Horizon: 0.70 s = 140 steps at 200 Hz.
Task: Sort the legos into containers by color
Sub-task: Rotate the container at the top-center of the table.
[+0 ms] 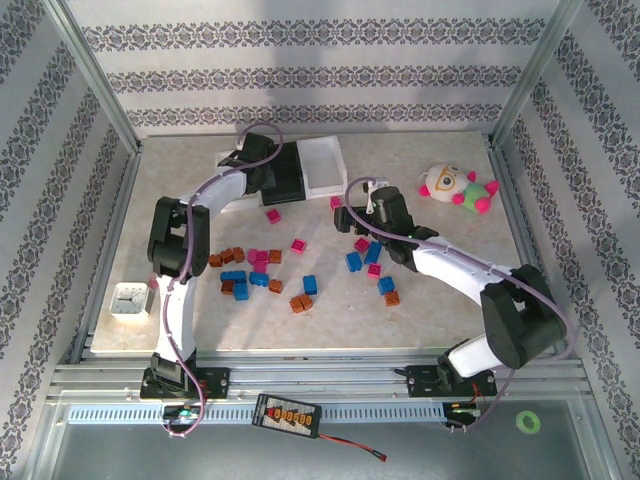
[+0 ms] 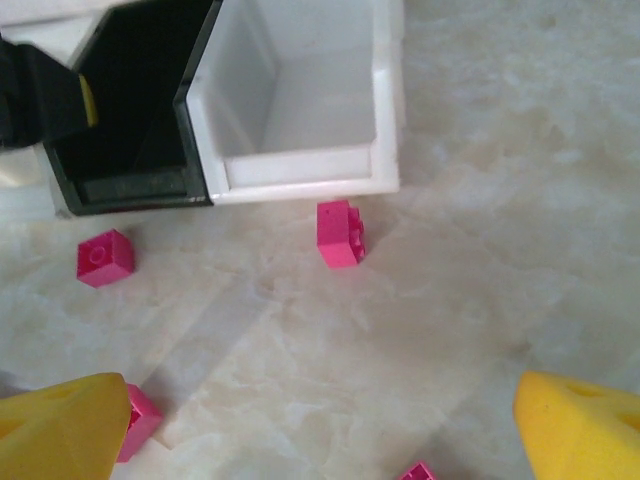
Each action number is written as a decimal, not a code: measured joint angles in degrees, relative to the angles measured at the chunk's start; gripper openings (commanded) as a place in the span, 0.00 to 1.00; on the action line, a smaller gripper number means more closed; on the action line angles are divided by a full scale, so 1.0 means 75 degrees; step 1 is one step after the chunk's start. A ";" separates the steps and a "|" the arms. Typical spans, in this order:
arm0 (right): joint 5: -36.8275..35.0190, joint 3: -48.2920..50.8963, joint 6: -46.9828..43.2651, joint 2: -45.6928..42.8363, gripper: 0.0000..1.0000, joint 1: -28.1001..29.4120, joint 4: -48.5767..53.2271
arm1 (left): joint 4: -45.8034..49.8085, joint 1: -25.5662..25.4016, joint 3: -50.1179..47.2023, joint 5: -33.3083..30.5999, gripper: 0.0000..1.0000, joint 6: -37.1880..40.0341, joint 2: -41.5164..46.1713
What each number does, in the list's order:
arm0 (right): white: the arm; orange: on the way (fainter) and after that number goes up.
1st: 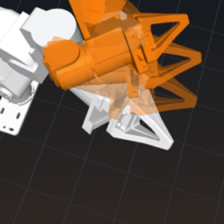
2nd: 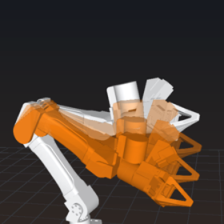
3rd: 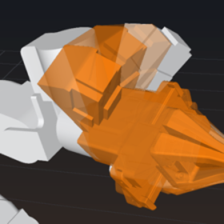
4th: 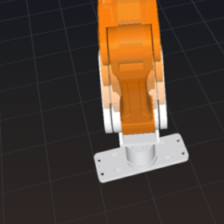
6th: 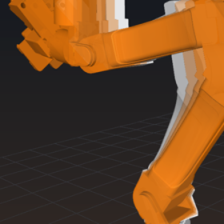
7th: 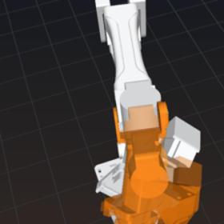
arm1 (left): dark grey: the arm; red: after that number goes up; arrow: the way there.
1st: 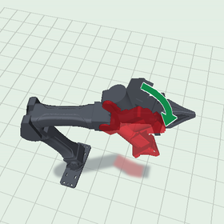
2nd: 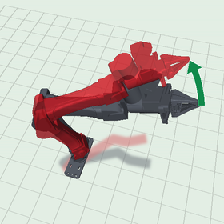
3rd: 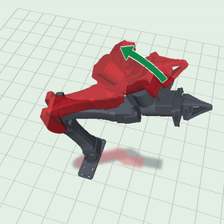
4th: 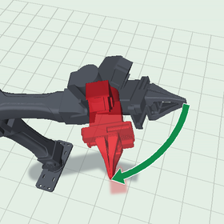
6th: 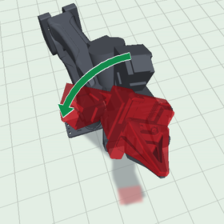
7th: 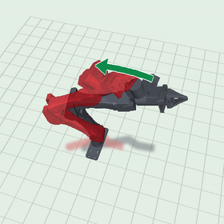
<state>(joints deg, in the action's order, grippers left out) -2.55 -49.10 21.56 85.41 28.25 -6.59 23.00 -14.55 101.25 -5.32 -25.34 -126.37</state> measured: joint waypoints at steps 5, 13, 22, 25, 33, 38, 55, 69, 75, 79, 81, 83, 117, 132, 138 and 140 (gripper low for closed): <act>0.0003 -0.0017 0.0023 0.0085 0.98 0.0000 0.0023 | 0.0023 -0.0017 0.0140 0.0044 0.14 0.0058 -0.0096; 0.0000 -0.0085 0.0055 0.0254 0.98 0.0000 0.0082 | 0.0076 -0.0050 0.0350 0.0102 0.14 0.0154 -0.0227; 0.0000 -0.0160 0.0087 0.0420 0.98 0.0000 0.0099 | 0.0117 -0.0073 0.0530 0.0169 0.14 0.0245 -0.0344; 0.0000 -0.0204 0.0090 0.0498 0.98 0.0000 0.0114 | 0.0137 -0.0090 0.0597 0.0189 0.14 0.0274 -0.0391; 0.0000 -0.0300 0.0111 0.0667 0.98 -0.0003 0.0122 | 0.0195 -0.0108 0.0749 0.0233 0.15 0.0335 -0.0478; 0.0003 -0.0364 0.0114 0.0769 0.98 -0.0003 0.0140 | 0.0233 -0.0114 0.0845 0.0256 0.16 0.0361 -0.0545; 0.0012 -0.0592 0.0119 0.1081 0.98 -0.0003 0.0169 | 0.0335 -0.0125 0.1110 0.0289 0.20 0.0417 -0.0699; 0.0041 -0.0793 0.0134 0.1355 0.98 -0.0003 0.0166 | 0.0425 -0.0125 0.1303 0.0318 0.27 0.0460 -0.0807; 0.0055 -0.0877 0.0137 0.1457 0.98 -0.0003 0.0175 | 0.0443 -0.0125 0.1352 0.0344 0.34 0.0475 -0.0833; 0.0061 -0.0933 0.0137 0.1536 0.98 -0.0003 0.0169 | 0.0458 -0.0125 0.1390 0.0382 0.39 0.0478 -0.0857; 0.0058 -0.0979 0.0137 0.1582 0.98 -0.0003 0.0178 | 0.0460 -0.0125 0.1402 0.0414 0.41 0.0443 -0.0868; 0.0058 -0.1005 0.0137 0.1614 0.98 -0.0003 0.0175 | 0.0466 -0.0122 0.1408 0.0460 0.43 0.0481 -0.0874; 0.0052 -0.1632 0.0111 0.2302 0.94 -0.0006 0.0318 | 0.0653 -0.0146 0.1413 0.0956 0.69 0.0303 -0.0944; 0.0050 -0.1970 0.0073 0.2602 0.92 -0.0006 0.0472 | 0.0635 -0.0157 0.1311 0.1000 0.80 0.0280 -0.0842; 0.0050 -0.2113 0.0064 0.2728 0.91 -0.0029 0.0536 | 0.0635 -0.0160 0.1218 0.0994 0.85 0.0256 -0.0758; 0.0052 -0.2168 0.0050 0.2789 0.91 -0.0044 0.0557 | 0.0632 -0.0163 0.1189 0.0991 0.86 0.0268 -0.0729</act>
<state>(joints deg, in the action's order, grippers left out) -2.15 -65.36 21.93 106.32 27.92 -2.42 27.75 -15.77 110.17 2.11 -23.33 -131.83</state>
